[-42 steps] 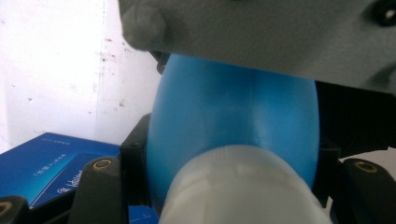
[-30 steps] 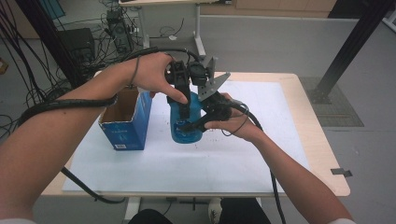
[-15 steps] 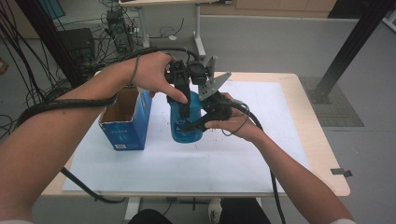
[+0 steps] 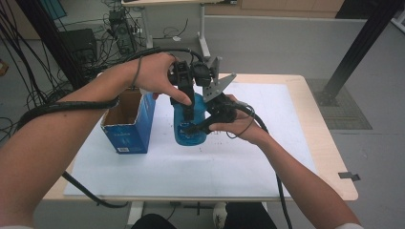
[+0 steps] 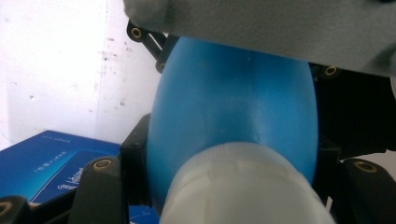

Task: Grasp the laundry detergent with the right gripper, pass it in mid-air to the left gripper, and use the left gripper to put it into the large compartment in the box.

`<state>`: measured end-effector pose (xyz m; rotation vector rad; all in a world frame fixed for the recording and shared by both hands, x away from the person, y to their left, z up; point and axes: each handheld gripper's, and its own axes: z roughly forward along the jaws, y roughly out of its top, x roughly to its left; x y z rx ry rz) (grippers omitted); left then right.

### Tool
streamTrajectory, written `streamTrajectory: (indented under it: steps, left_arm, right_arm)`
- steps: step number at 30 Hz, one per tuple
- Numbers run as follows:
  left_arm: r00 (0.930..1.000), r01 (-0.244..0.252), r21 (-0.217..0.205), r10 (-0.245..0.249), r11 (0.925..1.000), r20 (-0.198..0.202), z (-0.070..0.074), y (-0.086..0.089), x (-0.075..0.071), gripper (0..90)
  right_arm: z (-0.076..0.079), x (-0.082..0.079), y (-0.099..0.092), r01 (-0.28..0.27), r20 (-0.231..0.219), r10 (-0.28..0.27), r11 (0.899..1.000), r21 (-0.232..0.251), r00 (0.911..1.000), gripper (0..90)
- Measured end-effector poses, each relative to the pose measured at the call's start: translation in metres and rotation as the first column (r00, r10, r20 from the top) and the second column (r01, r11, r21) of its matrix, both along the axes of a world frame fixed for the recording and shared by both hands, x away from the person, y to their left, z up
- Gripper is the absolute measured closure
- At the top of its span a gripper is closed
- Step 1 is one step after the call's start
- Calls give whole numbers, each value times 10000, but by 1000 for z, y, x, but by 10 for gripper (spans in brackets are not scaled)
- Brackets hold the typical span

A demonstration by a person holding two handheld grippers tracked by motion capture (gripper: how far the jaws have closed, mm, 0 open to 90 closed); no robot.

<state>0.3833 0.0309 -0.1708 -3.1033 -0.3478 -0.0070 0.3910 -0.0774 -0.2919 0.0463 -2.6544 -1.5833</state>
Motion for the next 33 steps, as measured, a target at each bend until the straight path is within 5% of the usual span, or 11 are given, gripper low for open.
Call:
streamTrajectory:
  steps: [6,13,16,25,28,30,33]
  left_arm:
    - [10000,-37,21,36,10000,25,0,0,0,376]
    - [9999,-118,-15,118,9999,-19,1,0,1,377]
    - [9999,-141,121,141,9998,-4,1,1,3,376]
    - [9980,-631,183,630,9978,75,5,8,7,376]
    - [9960,-888,197,886,9959,75,8,11,10,376]
    - [9930,-1183,189,1181,9928,91,10,14,12,376]
    - [9872,-1590,233,1586,9870,186,15,18,15,376]
  right_arm:
    - [0,0,0,-31,-271,33,10000,57,9996,406]
    - [-1,2,-1,121,-19,-121,9999,4,9999,344]
    - [-4,1,-1,190,155,-185,9993,-328,9997,272]
    - [-2,3,-16,679,-431,-718,9941,-849,9965,91]
    - [1,5,-25,1127,-426,-1172,9891,-952,9922,75]
    - [3,7,-33,1474,-839,-1559,9841,-996,9842,48]
    - [6,8,-45,2108,-858,-2261,9647,-1580,9703,39]
